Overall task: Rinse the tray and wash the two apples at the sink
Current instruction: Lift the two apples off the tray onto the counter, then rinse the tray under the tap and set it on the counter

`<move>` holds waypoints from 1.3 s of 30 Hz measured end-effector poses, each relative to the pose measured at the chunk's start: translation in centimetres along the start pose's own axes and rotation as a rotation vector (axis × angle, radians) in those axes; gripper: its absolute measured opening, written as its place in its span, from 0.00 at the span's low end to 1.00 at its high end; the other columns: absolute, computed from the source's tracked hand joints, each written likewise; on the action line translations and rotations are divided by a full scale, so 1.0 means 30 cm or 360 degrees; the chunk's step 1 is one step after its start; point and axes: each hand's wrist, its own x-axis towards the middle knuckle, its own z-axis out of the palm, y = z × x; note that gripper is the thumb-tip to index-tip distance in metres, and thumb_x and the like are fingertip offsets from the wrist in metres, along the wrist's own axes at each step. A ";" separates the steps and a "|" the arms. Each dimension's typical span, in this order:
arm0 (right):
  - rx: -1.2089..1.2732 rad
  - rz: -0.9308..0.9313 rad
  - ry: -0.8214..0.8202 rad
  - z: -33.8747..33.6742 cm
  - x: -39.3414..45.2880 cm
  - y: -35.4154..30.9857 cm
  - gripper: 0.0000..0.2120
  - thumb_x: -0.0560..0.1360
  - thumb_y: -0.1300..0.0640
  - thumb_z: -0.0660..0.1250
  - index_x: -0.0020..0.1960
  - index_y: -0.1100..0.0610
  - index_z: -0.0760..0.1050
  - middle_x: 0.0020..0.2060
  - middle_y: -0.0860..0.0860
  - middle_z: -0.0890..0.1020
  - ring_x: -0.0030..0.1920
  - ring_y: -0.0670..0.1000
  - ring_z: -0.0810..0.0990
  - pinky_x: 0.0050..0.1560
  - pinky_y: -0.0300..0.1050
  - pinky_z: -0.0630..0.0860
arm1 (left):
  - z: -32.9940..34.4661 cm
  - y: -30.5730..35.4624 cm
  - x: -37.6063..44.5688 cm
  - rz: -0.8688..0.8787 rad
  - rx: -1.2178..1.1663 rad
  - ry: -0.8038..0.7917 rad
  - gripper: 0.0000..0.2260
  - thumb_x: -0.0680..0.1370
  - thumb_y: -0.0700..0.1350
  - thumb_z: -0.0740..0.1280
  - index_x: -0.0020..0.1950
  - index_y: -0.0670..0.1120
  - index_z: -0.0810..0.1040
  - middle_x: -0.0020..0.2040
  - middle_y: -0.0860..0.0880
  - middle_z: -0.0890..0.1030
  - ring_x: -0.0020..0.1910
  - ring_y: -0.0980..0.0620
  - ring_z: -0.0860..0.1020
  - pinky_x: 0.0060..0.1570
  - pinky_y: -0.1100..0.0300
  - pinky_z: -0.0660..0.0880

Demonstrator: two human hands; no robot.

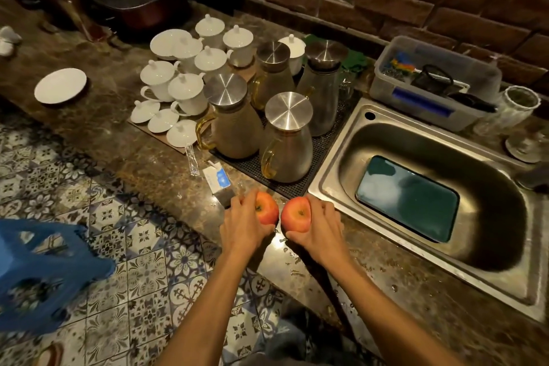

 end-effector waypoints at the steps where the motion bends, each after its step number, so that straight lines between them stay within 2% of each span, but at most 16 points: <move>1: 0.0000 0.0001 -0.0006 0.001 0.001 0.001 0.47 0.64 0.36 0.73 0.77 0.43 0.55 0.68 0.51 0.66 0.67 0.58 0.67 0.66 0.57 0.69 | 0.002 -0.002 -0.001 0.0014 0.0004 -0.0003 0.40 0.69 0.56 0.77 0.75 0.60 0.59 0.70 0.45 0.69 0.67 0.38 0.73 0.57 0.42 0.75; 7: 0.0049 0.0009 -0.0044 -0.002 -0.002 0.008 0.49 0.65 0.36 0.73 0.78 0.43 0.52 0.71 0.52 0.62 0.71 0.57 0.63 0.69 0.58 0.64 | 0.010 0.007 -0.017 0.0069 -0.0007 0.0036 0.47 0.69 0.56 0.77 0.79 0.59 0.52 0.72 0.44 0.66 0.70 0.40 0.66 0.60 0.43 0.72; 12: 0.0126 -0.0034 -0.0069 -0.026 -0.014 0.031 0.48 0.65 0.38 0.74 0.77 0.42 0.52 0.71 0.50 0.62 0.71 0.56 0.63 0.68 0.55 0.65 | -0.004 0.055 -0.041 0.0139 0.0029 0.0146 0.44 0.70 0.56 0.77 0.79 0.57 0.55 0.75 0.43 0.64 0.73 0.40 0.63 0.64 0.44 0.71; 18: 0.0300 -0.0014 -0.0020 -0.111 -0.029 0.084 0.50 0.65 0.36 0.74 0.79 0.41 0.51 0.73 0.49 0.61 0.73 0.54 0.62 0.71 0.59 0.66 | -0.039 0.196 -0.087 0.0389 -0.0058 0.0298 0.37 0.73 0.54 0.75 0.78 0.55 0.61 0.73 0.47 0.68 0.72 0.45 0.66 0.65 0.48 0.71; 22: 0.0392 0.0006 0.0164 -0.228 -0.058 0.161 0.44 0.70 0.38 0.71 0.79 0.46 0.54 0.71 0.49 0.63 0.71 0.52 0.65 0.70 0.54 0.69 | -0.043 0.359 -0.104 0.0611 -0.0270 0.0234 0.34 0.74 0.52 0.74 0.77 0.54 0.64 0.71 0.48 0.68 0.70 0.46 0.67 0.66 0.51 0.69; 26: 0.0498 0.0080 0.0408 -0.398 -0.111 0.272 0.39 0.75 0.42 0.70 0.79 0.49 0.56 0.74 0.48 0.61 0.73 0.50 0.63 0.71 0.45 0.64 | -0.004 0.551 -0.120 0.0852 -0.0377 0.0122 0.34 0.74 0.52 0.74 0.77 0.53 0.65 0.72 0.48 0.69 0.70 0.45 0.67 0.66 0.52 0.67; 30: 0.0589 0.0230 0.0675 -0.572 -0.167 0.407 0.35 0.75 0.46 0.71 0.77 0.52 0.61 0.72 0.50 0.65 0.72 0.51 0.66 0.72 0.50 0.65 | 0.072 0.739 -0.139 0.1078 -0.0367 0.0048 0.34 0.73 0.53 0.73 0.77 0.50 0.66 0.71 0.46 0.71 0.71 0.44 0.68 0.69 0.50 0.66; 32: 0.0657 0.0282 0.0794 -0.635 -0.191 0.470 0.33 0.75 0.47 0.71 0.76 0.52 0.63 0.71 0.50 0.67 0.71 0.51 0.67 0.72 0.50 0.66 | 0.114 0.809 -0.152 0.1165 -0.0359 0.0026 0.34 0.73 0.55 0.72 0.77 0.51 0.65 0.71 0.47 0.70 0.71 0.44 0.68 0.69 0.49 0.66; 36: 0.0725 0.0352 0.0927 -0.708 -0.221 0.564 0.30 0.76 0.47 0.70 0.75 0.52 0.65 0.71 0.49 0.68 0.71 0.49 0.69 0.70 0.47 0.68 | 0.164 0.899 -0.178 0.1249 -0.0324 -0.0001 0.33 0.76 0.56 0.69 0.79 0.57 0.61 0.75 0.49 0.66 0.74 0.47 0.64 0.71 0.48 0.66; 39: 0.0757 0.0386 0.0968 -0.731 -0.220 0.611 0.30 0.77 0.47 0.70 0.76 0.51 0.64 0.73 0.49 0.67 0.71 0.49 0.68 0.67 0.41 0.67 | 0.182 0.934 -0.171 0.1300 -0.0281 -0.0038 0.33 0.77 0.57 0.67 0.79 0.57 0.59 0.77 0.49 0.63 0.76 0.47 0.62 0.71 0.48 0.65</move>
